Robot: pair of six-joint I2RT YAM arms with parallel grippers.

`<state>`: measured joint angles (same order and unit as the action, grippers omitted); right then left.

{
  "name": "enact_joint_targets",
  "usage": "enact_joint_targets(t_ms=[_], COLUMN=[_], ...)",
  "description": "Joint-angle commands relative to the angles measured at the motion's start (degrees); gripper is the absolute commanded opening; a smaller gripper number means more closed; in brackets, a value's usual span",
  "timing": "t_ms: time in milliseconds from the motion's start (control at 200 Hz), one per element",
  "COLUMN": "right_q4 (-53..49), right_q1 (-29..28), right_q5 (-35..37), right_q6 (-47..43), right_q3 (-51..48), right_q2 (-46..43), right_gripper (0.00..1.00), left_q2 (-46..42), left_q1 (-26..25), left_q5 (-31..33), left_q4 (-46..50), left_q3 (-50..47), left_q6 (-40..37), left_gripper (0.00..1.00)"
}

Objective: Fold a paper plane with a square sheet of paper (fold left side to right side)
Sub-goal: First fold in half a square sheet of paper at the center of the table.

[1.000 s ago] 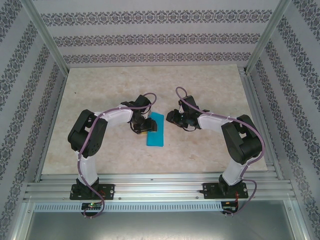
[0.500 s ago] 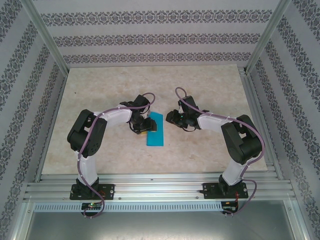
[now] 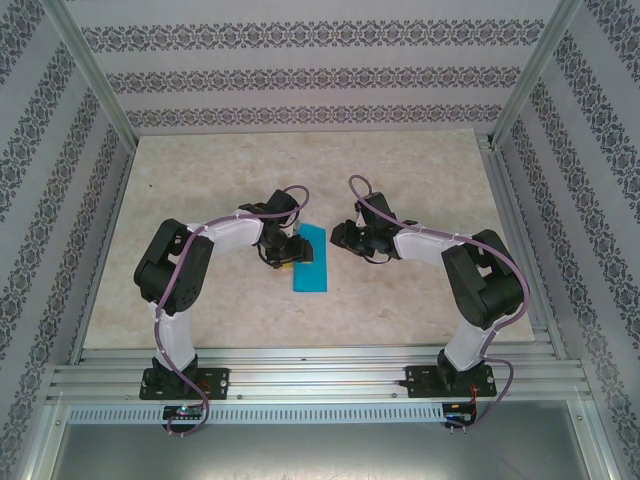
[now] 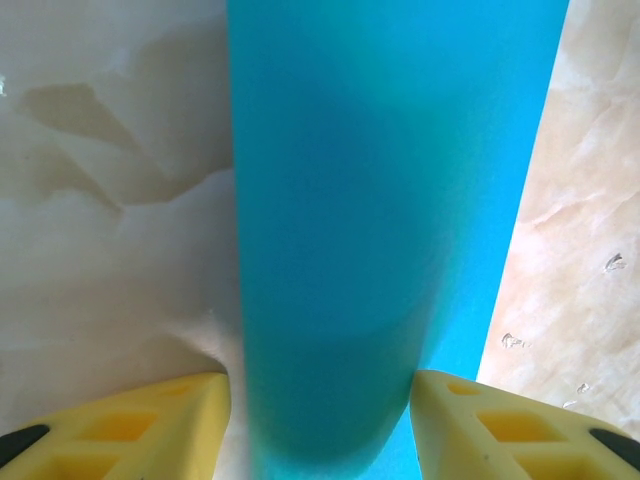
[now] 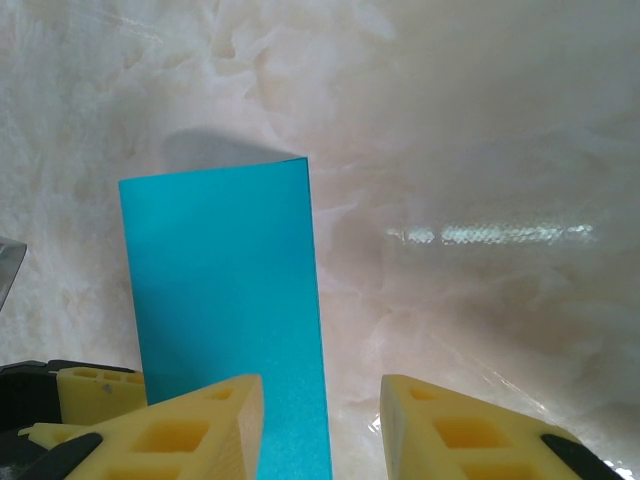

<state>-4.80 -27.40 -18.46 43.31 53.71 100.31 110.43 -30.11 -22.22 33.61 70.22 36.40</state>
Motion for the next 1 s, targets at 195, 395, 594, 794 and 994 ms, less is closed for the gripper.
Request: enact_joint_targets(t_ms=[195,395,594,794,994], right_q4=[-0.01,-0.12,-0.17,-0.23,0.55], right_q1=[-0.9,-0.99,-1.08,-1.1,-1.52], right_q5=[0.44,0.44,0.51,0.45,-0.85], right_q6=[-0.68,-0.8,-0.81,-0.92,-0.45], right_q3=[-0.2,-0.19,-0.23,-0.02,0.48], right_q2=[-1.74,-1.95,-1.78,-1.73,-1.46], right_gripper=[0.36,0.36,0.36,0.36,0.36], left_q2=[2.52,2.86,2.91,3.17,3.21], left_q1=[0.9,0.93,1.11,1.3,1.29], left_q5=[2.95,3.37,3.8,3.57,3.79], left_q4=[-3.25,-3.29,-3.51,-3.6,-3.06], left_q3=[-1.36,-1.48,-1.63,-1.59,-1.75], left_q6=[0.12,0.33,1.21,1.18,0.56], left_gripper=[0.56,0.56,0.56,0.55,0.55])
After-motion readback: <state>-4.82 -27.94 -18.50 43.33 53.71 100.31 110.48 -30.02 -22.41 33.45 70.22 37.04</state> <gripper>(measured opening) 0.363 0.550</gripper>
